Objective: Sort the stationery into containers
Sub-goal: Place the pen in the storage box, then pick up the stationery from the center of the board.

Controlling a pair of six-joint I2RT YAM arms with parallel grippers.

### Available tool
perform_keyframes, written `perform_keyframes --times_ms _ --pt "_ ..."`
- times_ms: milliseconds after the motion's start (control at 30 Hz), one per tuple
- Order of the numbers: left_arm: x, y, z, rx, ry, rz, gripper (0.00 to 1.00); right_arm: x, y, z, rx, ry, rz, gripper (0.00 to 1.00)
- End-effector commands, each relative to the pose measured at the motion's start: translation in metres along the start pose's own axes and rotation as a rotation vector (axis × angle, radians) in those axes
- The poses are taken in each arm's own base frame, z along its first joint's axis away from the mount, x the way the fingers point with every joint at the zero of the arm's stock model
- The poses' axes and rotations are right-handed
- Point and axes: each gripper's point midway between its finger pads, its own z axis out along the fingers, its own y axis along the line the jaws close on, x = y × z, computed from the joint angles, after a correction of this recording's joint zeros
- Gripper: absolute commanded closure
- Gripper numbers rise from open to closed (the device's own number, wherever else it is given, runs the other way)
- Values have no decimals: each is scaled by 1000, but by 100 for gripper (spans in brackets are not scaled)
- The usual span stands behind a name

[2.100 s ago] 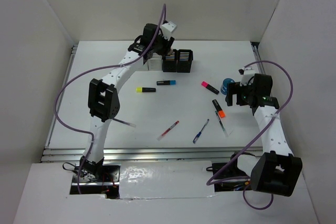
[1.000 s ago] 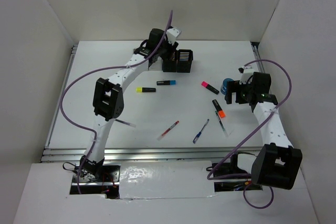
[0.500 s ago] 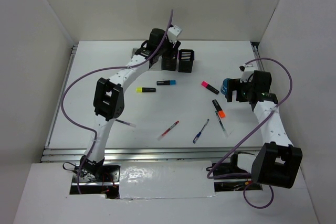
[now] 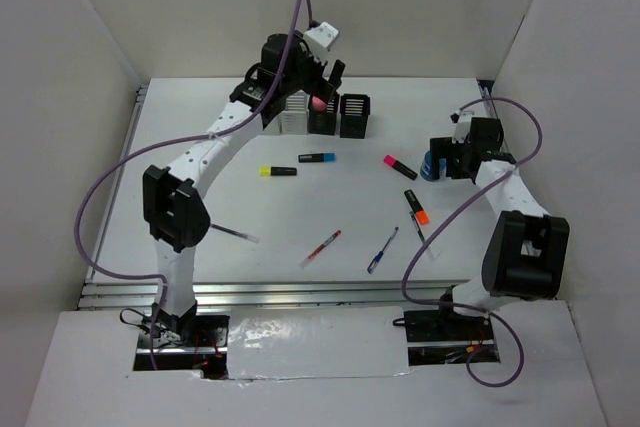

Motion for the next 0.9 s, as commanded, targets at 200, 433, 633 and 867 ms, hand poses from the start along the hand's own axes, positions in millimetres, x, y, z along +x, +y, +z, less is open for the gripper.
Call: perform_keyframes --times_ms 200,433,633,867 --pt "3 0 -41 47 36 -69 1 -47 5 37 37 -57 -57 0" --pt "30 0 -52 105 95 -130 1 -49 3 69 48 -25 -80 1" --pt "45 -2 -58 150 114 -150 1 -54 3 80 44 -28 -98 22" --pt "61 -10 -71 201 139 -191 4 -68 14 61 -17 -52 -113 56"
